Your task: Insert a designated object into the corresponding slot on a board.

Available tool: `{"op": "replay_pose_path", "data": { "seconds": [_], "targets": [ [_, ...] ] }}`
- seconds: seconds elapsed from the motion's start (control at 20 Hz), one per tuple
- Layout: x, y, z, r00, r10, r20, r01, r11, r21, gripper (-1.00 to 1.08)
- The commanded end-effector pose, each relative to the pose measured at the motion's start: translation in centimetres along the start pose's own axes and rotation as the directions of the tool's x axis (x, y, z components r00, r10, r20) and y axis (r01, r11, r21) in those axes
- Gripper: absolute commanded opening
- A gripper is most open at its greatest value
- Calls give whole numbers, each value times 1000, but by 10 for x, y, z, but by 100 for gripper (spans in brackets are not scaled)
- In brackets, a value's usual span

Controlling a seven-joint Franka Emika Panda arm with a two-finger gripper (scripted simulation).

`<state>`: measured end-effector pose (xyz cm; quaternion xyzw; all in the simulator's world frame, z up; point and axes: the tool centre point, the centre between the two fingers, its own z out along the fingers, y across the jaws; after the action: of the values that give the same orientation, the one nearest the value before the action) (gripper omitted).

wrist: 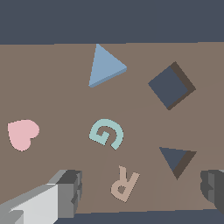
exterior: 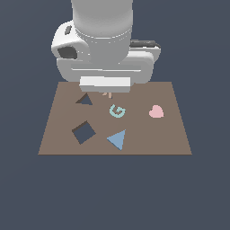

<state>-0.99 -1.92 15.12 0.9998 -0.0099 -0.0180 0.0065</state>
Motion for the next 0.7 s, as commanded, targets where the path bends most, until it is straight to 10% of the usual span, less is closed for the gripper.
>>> {"op": "replay_pose_path", "data": {
  "seconds": [0.0,0.65],
  "targets": [
    [0,0,0,1000,0,0,0,1000,0,100],
    [8,-10,9,994,105,-2,-105,994,3,100]
  ]
}}
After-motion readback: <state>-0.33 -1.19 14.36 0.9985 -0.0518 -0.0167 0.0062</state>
